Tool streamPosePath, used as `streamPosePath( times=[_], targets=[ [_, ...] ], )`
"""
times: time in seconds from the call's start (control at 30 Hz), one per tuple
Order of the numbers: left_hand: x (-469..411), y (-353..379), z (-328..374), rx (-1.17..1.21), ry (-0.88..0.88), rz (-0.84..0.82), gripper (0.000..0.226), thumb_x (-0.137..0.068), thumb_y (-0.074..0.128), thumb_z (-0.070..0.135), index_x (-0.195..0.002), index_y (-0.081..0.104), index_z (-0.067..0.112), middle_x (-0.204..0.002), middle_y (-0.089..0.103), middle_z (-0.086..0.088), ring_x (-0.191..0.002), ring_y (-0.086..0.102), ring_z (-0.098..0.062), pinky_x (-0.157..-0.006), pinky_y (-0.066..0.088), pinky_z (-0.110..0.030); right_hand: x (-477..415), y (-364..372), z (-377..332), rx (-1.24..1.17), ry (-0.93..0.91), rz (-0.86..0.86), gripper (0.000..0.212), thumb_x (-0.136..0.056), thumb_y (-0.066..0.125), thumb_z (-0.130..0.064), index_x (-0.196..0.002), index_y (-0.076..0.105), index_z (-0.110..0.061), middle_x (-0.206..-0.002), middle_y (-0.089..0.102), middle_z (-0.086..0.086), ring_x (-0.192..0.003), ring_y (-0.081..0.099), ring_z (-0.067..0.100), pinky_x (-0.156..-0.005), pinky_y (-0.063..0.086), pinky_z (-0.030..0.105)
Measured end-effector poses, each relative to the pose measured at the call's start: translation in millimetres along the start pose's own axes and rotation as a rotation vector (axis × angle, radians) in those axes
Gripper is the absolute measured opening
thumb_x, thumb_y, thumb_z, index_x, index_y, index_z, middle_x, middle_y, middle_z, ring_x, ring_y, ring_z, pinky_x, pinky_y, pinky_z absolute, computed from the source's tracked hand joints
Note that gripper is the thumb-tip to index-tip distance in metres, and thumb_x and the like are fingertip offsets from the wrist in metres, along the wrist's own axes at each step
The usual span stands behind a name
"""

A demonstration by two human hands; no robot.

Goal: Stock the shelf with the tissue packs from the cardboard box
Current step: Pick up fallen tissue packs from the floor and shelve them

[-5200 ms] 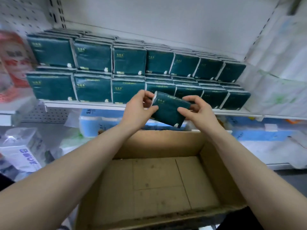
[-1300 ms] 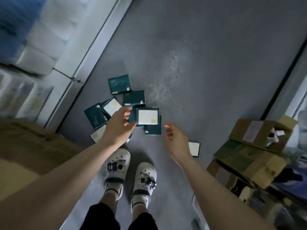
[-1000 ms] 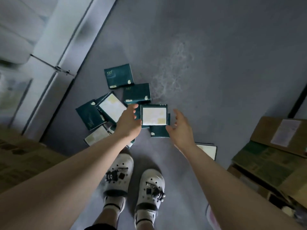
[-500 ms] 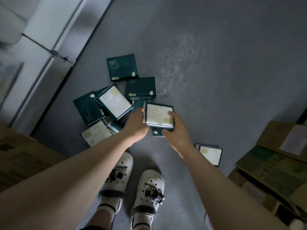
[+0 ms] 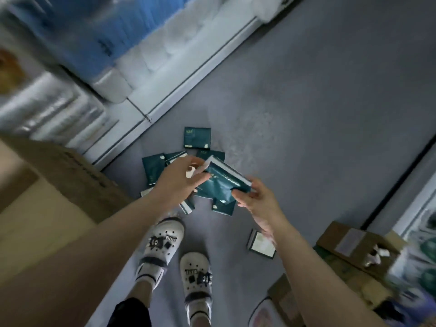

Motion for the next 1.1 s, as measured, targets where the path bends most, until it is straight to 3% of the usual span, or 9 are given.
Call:
streamPosePath(
  times=[0.13,0.23,0.37,0.53,0.6,0.73,0.9,1.03,1.1],
  targets=[
    [37,-39,7,0.265,-0.072,0.119,0.024,-0.09,0.067,0.015,-0.11,0.06,0.025,-0.095,0.062,0.016,-0.086,0.061,-0.005,-0.081,0.049,-0.019,24,16,-53,-0.023,-0.062,-0.036,0.034,-0.091,0.067,-0.001,-0.121,0.061,-0.014,-0.097,0.068,0.001,-0.087,0.066,0.017,-0.075,0.056,0.024],
    [69,-68,8,0.414,-0.083,0.179,0.032,-0.089,0.065,0.004,-0.114,0.06,0.022,-0.099,0.066,0.001,-0.089,0.063,-0.011,-0.078,0.051,-0.016,43,35,-84,-0.03,-0.089,-0.123,0.027,-0.092,0.065,-0.003,-0.116,0.061,-0.013,-0.097,0.069,0.003,-0.093,0.068,0.021,-0.082,0.056,0.031],
    [114,-108,12,0.472,-0.029,0.221,0.031,-0.089,0.065,0.003,-0.117,0.063,0.016,-0.11,0.07,-0.005,-0.101,0.066,-0.017,-0.094,0.052,-0.03,66,68,-116,0.017,-0.14,-0.205,0.031,-0.092,0.066,-0.008,-0.122,0.061,-0.014,-0.1,0.059,0.013,-0.089,0.065,0.017,-0.07,0.053,0.021],
    [162,-157,7,0.485,-0.029,0.358,0.03,-0.088,0.066,0.001,-0.113,0.063,0.017,-0.103,0.07,-0.006,-0.093,0.065,-0.01,-0.081,0.05,-0.013,83,119,-143,0.09,-0.193,-0.261,0.036,-0.09,0.069,-0.009,-0.124,0.061,-0.019,-0.09,0.069,-0.004,-0.089,0.066,0.014,-0.073,0.052,0.022],
    [179,-177,1,0.514,-0.033,0.414,0.032,-0.087,0.066,0.001,-0.115,0.061,0.015,-0.101,0.069,-0.005,-0.087,0.064,-0.001,-0.076,0.048,-0.009,88,144,-150,0.134,-0.217,-0.28,0.041,-0.089,0.071,-0.013,-0.128,0.058,-0.013,-0.098,0.07,0.001,-0.094,0.066,0.021,-0.073,0.052,0.023],
    [217,-217,-18,0.533,-0.023,0.55,0.032,-0.087,0.069,0.01,-0.111,0.059,0.028,-0.101,0.068,0.002,-0.097,0.064,-0.004,-0.087,0.049,-0.021,104,198,-168,0.193,-0.237,-0.332,0.048,-0.086,0.075,-0.018,-0.131,0.059,-0.015,-0.116,0.068,0.01,-0.099,0.067,0.02,-0.074,0.054,0.021],
    [258,-270,-33,0.52,0.019,0.717,0.03,-0.087,0.069,0.01,-0.106,0.058,0.031,-0.104,0.066,0.013,-0.101,0.062,-0.007,-0.089,0.049,-0.023,133,275,-209,0.281,-0.368,-0.409,0.035,-0.087,0.073,-0.015,-0.117,0.061,-0.028,-0.111,0.066,0.001,-0.093,0.065,0.013,-0.071,0.053,0.016],
    [287,-318,-50,0.568,0.027,0.873,0.03,-0.088,0.068,0.009,-0.106,0.058,0.031,-0.11,0.064,0.008,-0.103,0.063,-0.006,-0.09,0.05,-0.021,158,345,-247,0.38,-0.536,-0.493,0.031,-0.087,0.074,-0.017,-0.111,0.061,-0.031,-0.096,0.058,-0.001,-0.084,0.062,0.016,-0.074,0.052,0.02],
    [300,-339,-57,0.575,0.048,0.953,0.033,-0.089,0.067,0.009,-0.107,0.057,0.034,-0.109,0.063,0.009,-0.103,0.063,-0.004,-0.09,0.049,-0.023,168,380,-262,0.416,-0.605,-0.535,0.033,-0.087,0.075,-0.019,-0.114,0.059,-0.03,-0.091,0.057,-0.005,-0.085,0.062,0.012,-0.072,0.05,0.014]
  ],
)
Point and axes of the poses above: each hand's wrist, its own x-axis away from the middle knuckle, its own y-axis out of the palm, z = x × y, the point moved 5 cm from there along -x, towards the middle knuckle
